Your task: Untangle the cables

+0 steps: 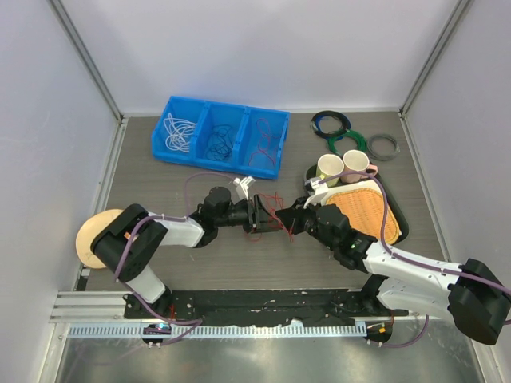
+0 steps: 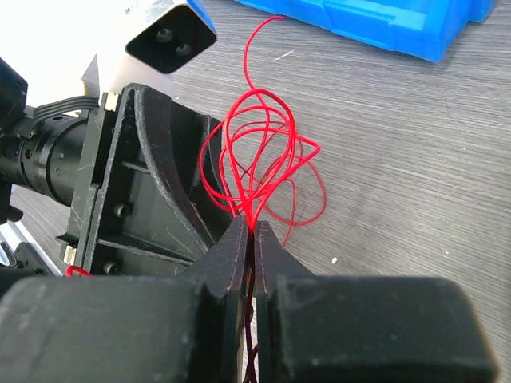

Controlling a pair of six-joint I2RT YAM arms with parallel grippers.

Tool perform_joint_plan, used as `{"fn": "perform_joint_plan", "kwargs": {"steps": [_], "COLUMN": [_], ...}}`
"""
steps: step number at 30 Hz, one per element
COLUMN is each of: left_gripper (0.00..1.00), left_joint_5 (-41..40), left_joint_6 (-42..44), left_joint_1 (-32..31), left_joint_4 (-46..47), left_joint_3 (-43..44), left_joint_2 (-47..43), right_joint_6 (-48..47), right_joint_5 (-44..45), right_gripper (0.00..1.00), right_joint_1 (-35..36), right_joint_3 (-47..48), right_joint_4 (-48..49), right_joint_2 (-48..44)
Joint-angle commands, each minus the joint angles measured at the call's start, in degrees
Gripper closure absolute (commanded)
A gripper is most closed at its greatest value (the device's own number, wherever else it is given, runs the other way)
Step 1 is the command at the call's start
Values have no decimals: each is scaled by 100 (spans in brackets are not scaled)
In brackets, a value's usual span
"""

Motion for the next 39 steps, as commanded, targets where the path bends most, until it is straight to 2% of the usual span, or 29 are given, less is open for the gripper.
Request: {"fn": "perform_joint_plan", "kwargs": {"steps": [1, 6, 9, 16, 21, 27, 33, 36, 39], "left_gripper": [54, 52, 51, 58, 57, 54, 54, 60, 76], "left_joint_5": [-185, -1106, -1301, -1100, -792, -941, -845, -810, -757], "left_joint_6": [-9, 324, 343, 317, 97, 132, 88, 70, 70], "left_joint_1": [-7, 125, 169, 230, 397, 441, 433, 433, 433], "left_joint_4": [264, -659, -679, -451, 235, 235, 306, 314, 341], "left_joint_3": [90, 169, 213, 363, 108, -50, 73, 125, 134], "left_joint_2": [-333, -799, -949, -862, -975, -1318, -1240, -1082, -994], "right_joint_6": [-62, -71, 34, 131, 166, 166, 210, 210, 210], "right_joint_5": [166, -201, -553, -739, -423, -431, -695, -722, -687], "right_gripper": [93, 93, 93, 93, 93, 93, 93, 93, 93], "right_joint_1": [-6, -6, -6, -6, -6, 3, 3, -6, -6], "right_joint_3": [9, -61, -61, -35, 0, -17, -17, 0, -8], "right_joint_4": [126, 64, 187, 249, -14, -15, 257, 319, 310], "right_joint_2": [-126, -284, -302, -232, -302, -338, -162, -153, -214]}}
